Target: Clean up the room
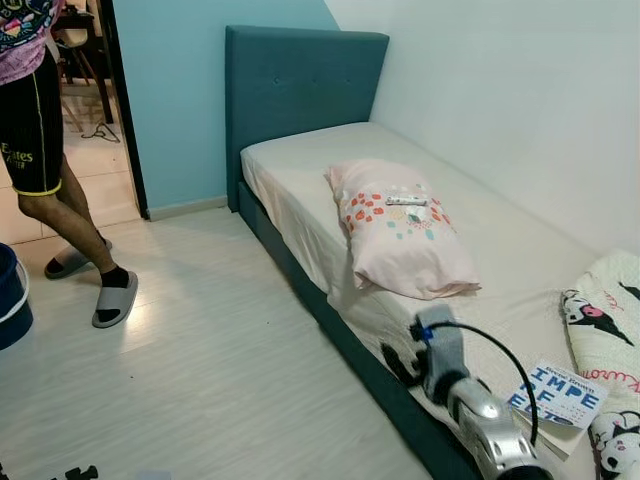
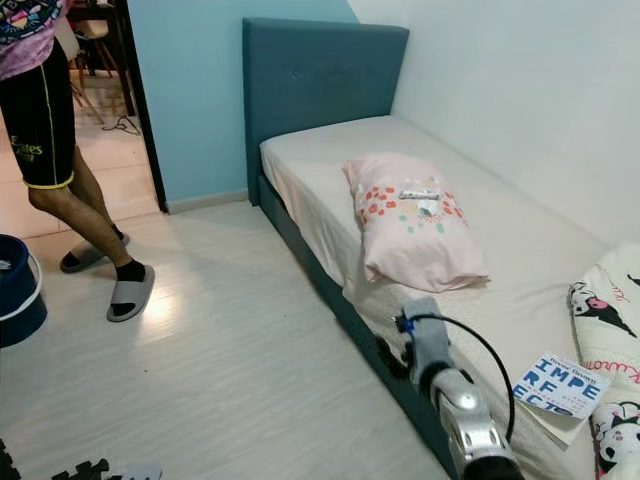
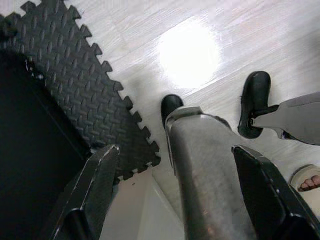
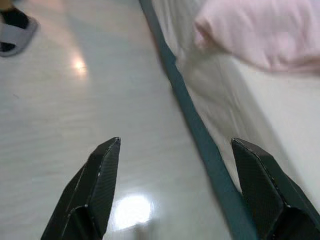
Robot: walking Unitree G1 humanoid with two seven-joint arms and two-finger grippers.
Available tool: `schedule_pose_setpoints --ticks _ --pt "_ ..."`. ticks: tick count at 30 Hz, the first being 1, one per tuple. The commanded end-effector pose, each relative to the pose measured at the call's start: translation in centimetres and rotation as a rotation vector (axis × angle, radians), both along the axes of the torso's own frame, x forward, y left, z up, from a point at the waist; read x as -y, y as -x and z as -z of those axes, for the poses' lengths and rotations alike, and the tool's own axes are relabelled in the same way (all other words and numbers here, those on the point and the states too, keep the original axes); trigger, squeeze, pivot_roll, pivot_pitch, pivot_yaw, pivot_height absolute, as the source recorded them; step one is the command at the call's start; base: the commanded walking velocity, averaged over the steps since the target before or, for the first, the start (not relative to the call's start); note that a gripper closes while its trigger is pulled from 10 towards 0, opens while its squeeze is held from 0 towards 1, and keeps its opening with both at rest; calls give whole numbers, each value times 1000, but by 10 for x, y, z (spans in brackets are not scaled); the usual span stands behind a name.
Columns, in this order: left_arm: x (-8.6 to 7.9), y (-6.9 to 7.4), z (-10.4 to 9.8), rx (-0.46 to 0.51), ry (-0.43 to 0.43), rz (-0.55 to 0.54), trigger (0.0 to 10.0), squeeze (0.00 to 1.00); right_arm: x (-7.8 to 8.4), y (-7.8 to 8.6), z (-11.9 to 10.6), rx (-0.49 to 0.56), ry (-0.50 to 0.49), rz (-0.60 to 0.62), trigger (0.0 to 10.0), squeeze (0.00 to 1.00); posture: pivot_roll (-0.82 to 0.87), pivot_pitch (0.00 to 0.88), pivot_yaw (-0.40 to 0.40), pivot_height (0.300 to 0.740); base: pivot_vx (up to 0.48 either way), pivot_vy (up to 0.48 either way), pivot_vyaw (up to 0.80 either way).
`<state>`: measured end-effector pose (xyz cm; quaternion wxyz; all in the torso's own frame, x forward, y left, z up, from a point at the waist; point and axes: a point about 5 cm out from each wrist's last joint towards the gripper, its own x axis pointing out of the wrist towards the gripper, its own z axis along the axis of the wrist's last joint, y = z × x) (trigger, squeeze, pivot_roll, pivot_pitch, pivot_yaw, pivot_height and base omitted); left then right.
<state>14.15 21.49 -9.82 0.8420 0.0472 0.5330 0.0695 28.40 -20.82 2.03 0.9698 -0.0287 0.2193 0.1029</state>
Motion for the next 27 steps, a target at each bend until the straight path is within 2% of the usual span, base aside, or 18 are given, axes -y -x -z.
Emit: schedule_pose_setpoints --ticks 1,2,3,5,6,8,10,11,12,13,14,18,19,21,26,27 --pt "8 -10 -2 36 11 21 10000 0 14 13 17 -96 -58 82 10000 0 -45 0 -150 740 0 0 0" --pt "8 -10 -2 36 11 21 10000 0 14 13 17 -96 -58 82 10000 0 -45 0 -150 740 0 0 0" --pt "9 -25 -9 96 12 32 10000 0 21 29 34 -184 -106 143 10000 0 -40 0 -155 740 0 0 0" --pt "9 -25 -9 96 12 32 10000 0 21 29 34 -184 -106 143 10000 0 -40 0 -155 740 0 0 0" --pt "8 -40 -16 157 12 37 10000 0 26 47 52 -277 -101 208 10000 0 -37 0 -165 740 0 0 0" --pt "8 -40 -16 157 12 37 10000 0 26 47 52 -277 -101 208 10000 0 -37 0 -165 740 0 0 0" --pt "8 -57 -26 236 -6 53 10000 0 33 79 76 -395 -51 302 10000 0 -46 0 -162 740 0 0 0" --pt "8 -57 -26 236 -6 53 10000 0 33 79 76 -395 -51 302 10000 0 -46 0 -162 740 0 0 0" --pt "9 -61 -28 255 -35 86 10000 0 35 91 83 -429 -17 333 10000 0 -46 0 -156 740 0 0 0" --pt "9 -61 -28 255 -35 86 10000 0 35 91 83 -429 -17 333 10000 0 -46 0 -156 740 0 0 0" --pt "13 -65 -30 267 -103 162 10000 0 35 98 88 -446 -22 371 10000 0 -50 0 -143 740 0 0 0" --pt "14 -66 -30 267 -127 188 10000 0 34 98 88 -447 -39 375 10000 0 -50 0 -140 740 0 0 0" --pt "14 -67 -31 270 -149 216 10000 0 32 96 88 -444 -69 389 10000 0 -49 0 -129 740 0 0 0" --pt "16 -72 -34 286 -223 343 10000 0 25 90 88 -431 -127 417 10000 0 -26 0 -99 740 0 0 0" --pt "17 -73 -35 280 -252 410 10000 0 16 90 91 -450 -164 421 10000 0 -3 0 -77 740 0 0 0" --pt "18 -73 -34 274 -253 435 10000 0 11 92 93 -467 -182 428 10000 0 43 7 -50 740 0 0 0"
